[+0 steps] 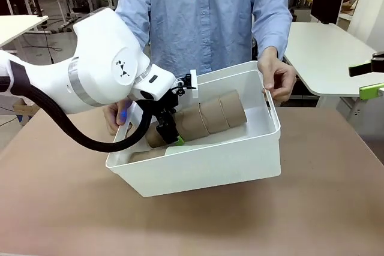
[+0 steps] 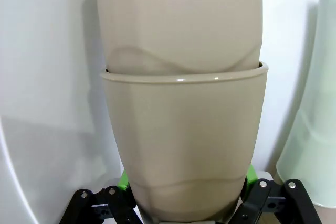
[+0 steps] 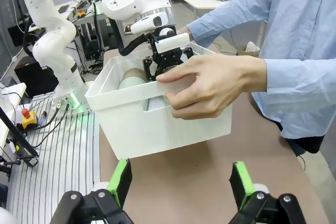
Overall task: Stack the cups and store them in the basket.
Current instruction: Place the stack of Reusable plastic cups into the Pantry Basket.
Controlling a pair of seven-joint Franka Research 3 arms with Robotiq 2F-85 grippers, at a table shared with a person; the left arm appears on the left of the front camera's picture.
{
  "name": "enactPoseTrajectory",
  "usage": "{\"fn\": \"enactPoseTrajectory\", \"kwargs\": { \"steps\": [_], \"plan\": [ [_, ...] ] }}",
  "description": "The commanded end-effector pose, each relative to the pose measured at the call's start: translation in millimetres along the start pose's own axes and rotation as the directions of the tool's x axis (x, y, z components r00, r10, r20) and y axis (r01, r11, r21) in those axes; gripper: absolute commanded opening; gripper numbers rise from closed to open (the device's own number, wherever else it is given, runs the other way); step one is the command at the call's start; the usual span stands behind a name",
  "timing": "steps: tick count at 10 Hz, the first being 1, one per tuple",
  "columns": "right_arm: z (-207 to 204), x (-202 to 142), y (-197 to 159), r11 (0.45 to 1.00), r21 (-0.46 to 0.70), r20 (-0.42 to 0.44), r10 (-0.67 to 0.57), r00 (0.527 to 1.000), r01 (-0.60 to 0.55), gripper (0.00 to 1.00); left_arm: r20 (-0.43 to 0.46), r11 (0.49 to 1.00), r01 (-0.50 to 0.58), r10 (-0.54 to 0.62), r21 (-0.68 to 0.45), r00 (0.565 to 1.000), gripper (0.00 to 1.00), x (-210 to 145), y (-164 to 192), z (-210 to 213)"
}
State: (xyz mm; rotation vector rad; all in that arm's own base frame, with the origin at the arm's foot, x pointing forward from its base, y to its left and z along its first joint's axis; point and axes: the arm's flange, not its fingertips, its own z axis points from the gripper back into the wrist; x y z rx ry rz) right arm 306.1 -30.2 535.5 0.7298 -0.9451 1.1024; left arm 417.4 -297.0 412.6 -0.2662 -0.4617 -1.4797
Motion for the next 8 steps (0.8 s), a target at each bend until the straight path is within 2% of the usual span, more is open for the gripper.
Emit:
{"fn": "enactPoseTrajectory", "kwargs": {
  "steps": [1,3,4,8],
  "plan": [
    [1,3,-1,1.000,0.000,0.014,0.002,1.000,-0.002,1.00,-0.011,1.000,-0.021,0.021,0.019,1.000,0.84,7,9,-2],
    [1,3,-1,1.000,0.000,0.014,0.002,1.000,-0.002,1.00,-0.009,1.000,-0.012,0.012,0.008,1.000,0.84,7,10,-5],
    [1,3,-1,1.000,0.000,0.014,0.002,1.000,-0.002,1.00,0.013,1.000,-0.007,0.007,0.016,1.000,1.00,7,10,-5],
    [1,3,-1,1.000,0.000,0.014,0.002,1.000,-0.002,1.00,0.038,1.000,0.017,-0.016,-0.018,0.999,1.00,2,5,24]
  ]
}}
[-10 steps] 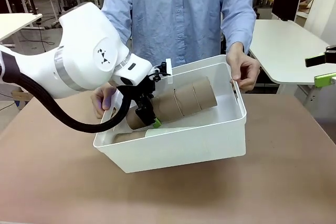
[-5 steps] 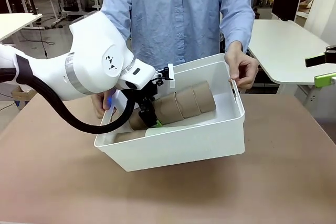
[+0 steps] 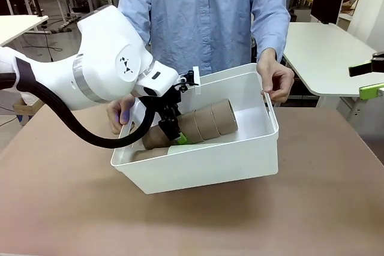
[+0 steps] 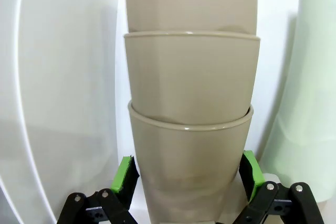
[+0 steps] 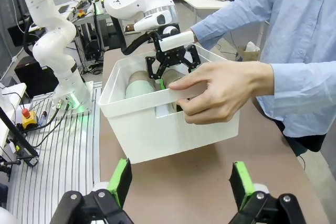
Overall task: Stack the cups and store them in the basket.
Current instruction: Place the stack of Reusable plastic cups into the Pantry Basket.
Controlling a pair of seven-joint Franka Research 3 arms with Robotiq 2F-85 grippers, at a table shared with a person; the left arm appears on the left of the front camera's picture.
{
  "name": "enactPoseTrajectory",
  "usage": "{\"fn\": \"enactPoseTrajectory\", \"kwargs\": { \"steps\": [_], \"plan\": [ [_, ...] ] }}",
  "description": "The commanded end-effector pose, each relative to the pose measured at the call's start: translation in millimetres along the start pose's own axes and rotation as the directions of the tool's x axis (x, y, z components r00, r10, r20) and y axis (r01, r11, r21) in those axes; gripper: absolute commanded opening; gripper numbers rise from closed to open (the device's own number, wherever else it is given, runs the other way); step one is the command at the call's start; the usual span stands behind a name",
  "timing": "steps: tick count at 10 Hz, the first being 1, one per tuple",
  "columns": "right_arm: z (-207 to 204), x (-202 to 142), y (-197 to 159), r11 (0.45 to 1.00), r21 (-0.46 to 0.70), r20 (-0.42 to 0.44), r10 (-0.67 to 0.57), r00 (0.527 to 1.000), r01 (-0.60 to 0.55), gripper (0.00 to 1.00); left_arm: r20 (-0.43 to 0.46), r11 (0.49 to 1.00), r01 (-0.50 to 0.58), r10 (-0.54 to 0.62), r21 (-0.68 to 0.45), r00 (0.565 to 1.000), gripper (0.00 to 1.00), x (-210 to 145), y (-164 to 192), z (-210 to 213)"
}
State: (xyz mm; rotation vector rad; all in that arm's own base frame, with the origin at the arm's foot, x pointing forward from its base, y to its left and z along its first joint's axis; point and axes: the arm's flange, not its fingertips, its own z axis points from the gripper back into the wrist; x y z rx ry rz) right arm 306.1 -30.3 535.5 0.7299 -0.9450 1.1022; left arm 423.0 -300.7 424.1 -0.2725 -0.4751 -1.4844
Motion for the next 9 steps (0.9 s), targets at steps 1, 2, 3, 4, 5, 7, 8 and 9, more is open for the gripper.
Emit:
{"fn": "enactPoseTrajectory", "kwargs": {
  "steps": [1,2,3,4,5,7,8,9],
  "plan": [
    [1,3,-1,1.000,0.000,0.014,0.002,1.000,-0.002,1.00,0.040,0.999,0.014,-0.012,-0.035,0.999,1.00,-9,-3,37],
    [1,3,-1,1.000,0.000,0.014,0.002,1.000,-0.002,1.00,0.079,0.998,0.010,-0.005,-0.060,0.997,1.00,-14,-6,66],
    [1,3,-1,1.000,0.000,0.014,0.002,1.000,-0.002,1.00,0.124,0.996,0.005,0.007,-0.090,0.992,1.00,-22,-9,100],
    [1,3,-1,1.000,0.000,0.014,0.002,1.000,-0.002,1.00,0.176,0.994,-0.006,0.025,-0.105,0.984,1.00,-31,-11,134],
    [1,3,-1,1.000,0.000,0.014,0.002,1.000,-0.002,1.00,0.276,0.994,-0.030,0.057,-0.104,0.960,1.00,-49,-11,174],
    [1,3,-1,1.000,0.000,0.014,0.002,1.000,-0.002,1.00,0.431,0.994,-0.059,0.094,-0.095,0.898,1.00,-96,-7,237],
    [1,3,-1,1.000,0.000,0.014,0.002,1.000,-0.002,1.00,0.473,0.996,-0.066,0.089,-0.066,0.877,1.00,-124,-6,262],
    [1,3,-1,1.000,0.000,0.014,0.002,1.000,-0.002,1.00,0.509,0.995,-0.098,0.103,-0.036,0.855,1.00,-157,-7,285]
  ]
}}
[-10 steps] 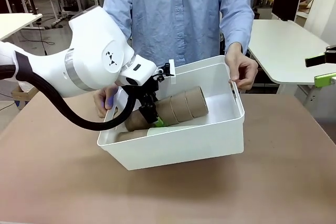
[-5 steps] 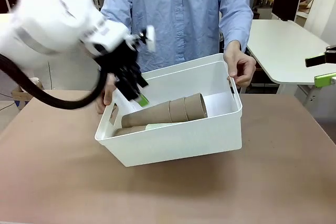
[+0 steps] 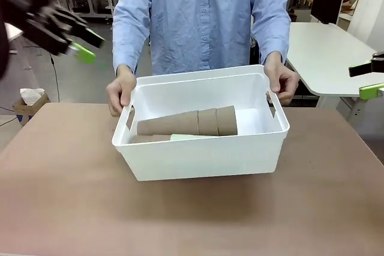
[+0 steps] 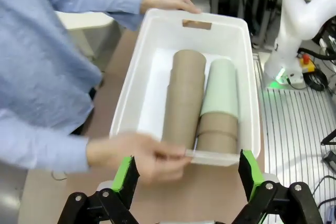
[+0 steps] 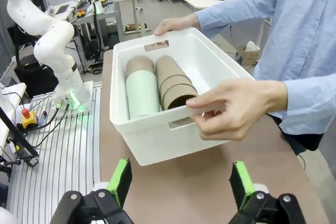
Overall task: Stack the cups and store them in the basket.
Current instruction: Place the stack of Reusable plastic cups into the Pantry Basket.
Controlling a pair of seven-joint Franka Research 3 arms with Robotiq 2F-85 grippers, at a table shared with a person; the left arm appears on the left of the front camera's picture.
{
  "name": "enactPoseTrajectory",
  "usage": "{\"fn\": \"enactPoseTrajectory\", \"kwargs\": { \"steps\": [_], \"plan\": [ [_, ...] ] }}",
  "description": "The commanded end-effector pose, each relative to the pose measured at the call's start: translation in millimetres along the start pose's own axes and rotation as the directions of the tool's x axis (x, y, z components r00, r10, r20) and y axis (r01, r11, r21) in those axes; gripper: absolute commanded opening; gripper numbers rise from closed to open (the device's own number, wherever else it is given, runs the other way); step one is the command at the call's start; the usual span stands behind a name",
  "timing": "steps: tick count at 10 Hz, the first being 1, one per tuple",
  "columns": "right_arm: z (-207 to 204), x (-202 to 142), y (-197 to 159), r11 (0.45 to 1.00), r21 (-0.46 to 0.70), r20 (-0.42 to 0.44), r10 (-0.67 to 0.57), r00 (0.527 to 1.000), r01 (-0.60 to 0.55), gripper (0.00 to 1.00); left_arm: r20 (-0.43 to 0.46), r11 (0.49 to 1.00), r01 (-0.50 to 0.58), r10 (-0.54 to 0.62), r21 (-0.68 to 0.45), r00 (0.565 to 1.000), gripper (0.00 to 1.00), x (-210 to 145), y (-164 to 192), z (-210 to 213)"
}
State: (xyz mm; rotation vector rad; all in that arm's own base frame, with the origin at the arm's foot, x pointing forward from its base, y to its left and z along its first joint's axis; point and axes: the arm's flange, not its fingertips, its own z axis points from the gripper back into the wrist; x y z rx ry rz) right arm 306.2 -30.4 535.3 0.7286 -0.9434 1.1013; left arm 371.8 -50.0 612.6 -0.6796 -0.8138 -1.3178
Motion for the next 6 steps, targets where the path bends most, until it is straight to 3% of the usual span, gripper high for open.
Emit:
{"fn": "enactPoseTrajectory", "kwargs": {
  "steps": [1,5,6],
  "plan": [
    [1,3,-1,1.000,0.000,0.016,0.003,1.000,-0.003,1.00,0.064,0.999,0.005,-0.008,0.045,0.998,1.00,-36,4,29],
    [1,3,-1,1.000,0.000,0.016,0.003,1.000,-0.003,1.00,0.076,0.998,0.054,-0.056,0.024,0.996,1.00,-75,-4,57],
    [1,3,-1,1.000,0.000,0.016,0.003,1.000,-0.003,1.00,0.111,0.998,0.058,-0.054,-0.034,0.992,0.97,-76,-8,60]
  ]
}}
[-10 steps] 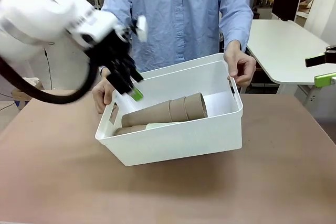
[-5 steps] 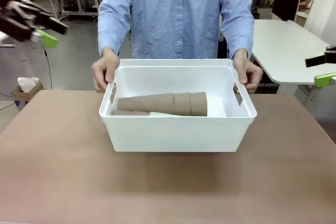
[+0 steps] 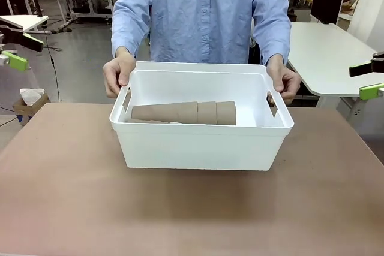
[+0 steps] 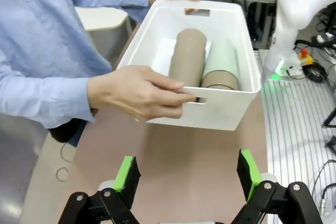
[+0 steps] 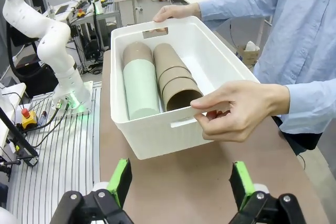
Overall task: Stack the cups and store them in the basket.
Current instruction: Place the stack of Reusable plastic cups into the Pantry Basket.
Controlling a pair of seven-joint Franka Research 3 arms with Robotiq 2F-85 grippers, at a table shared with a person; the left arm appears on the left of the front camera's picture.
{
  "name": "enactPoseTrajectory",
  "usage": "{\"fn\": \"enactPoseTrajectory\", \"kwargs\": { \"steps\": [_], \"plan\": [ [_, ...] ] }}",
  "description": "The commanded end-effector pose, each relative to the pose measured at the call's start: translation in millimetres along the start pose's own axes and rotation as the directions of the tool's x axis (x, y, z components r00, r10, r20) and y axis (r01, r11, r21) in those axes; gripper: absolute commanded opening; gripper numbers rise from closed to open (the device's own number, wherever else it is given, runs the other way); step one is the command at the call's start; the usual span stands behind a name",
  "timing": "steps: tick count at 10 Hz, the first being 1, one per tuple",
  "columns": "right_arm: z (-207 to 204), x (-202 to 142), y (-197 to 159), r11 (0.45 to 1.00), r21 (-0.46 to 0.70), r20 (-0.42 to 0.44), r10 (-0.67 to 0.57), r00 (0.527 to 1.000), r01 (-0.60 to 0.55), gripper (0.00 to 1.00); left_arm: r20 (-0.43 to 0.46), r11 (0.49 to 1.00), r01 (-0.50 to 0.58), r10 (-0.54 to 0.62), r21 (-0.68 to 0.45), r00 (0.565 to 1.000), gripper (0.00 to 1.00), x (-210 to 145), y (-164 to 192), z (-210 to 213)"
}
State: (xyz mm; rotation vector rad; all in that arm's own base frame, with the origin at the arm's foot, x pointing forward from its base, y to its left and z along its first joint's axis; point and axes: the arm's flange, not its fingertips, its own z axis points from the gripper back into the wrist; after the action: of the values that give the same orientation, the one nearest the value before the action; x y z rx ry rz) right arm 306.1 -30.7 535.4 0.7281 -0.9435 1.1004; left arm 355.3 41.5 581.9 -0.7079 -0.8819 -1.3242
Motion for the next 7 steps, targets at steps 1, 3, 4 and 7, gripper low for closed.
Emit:
{"fn": "enactPoseTrajectory", "kwargs": {
  "steps": [1,3,4,7],
  "plan": [
    [0.3,3.1,-1.1,1.000,0.001,0.016,0.004,1.000,-0.004,1.00,-0.009,0.999,-0.015,0.015,0.033,1.000,0.97,1.1,4.2,1.3],
    [0.3,3.1,-1.1,1.000,0.001,0.016,0.004,1.000,-0.004,1.00,-0.009,0.999,-0.015,0.015,0.033,1.000,0.97,1.1,4.2,1.3],
    [0.3,3.1,-1.1,1.000,0.001,0.016,0.004,1.000,-0.004,1.00,-0.009,0.999,-0.015,0.015,0.033,1.000,0.97,1.1,4.2,1.3],
    [0.3,3.1,-1.1,1.000,0.001,0.016,0.004,1.000,-0.004,1.00,-0.009,0.999,-0.015,0.015,0.033,1.000,0.97,1.1,4.2,1.3]
  ]
}}
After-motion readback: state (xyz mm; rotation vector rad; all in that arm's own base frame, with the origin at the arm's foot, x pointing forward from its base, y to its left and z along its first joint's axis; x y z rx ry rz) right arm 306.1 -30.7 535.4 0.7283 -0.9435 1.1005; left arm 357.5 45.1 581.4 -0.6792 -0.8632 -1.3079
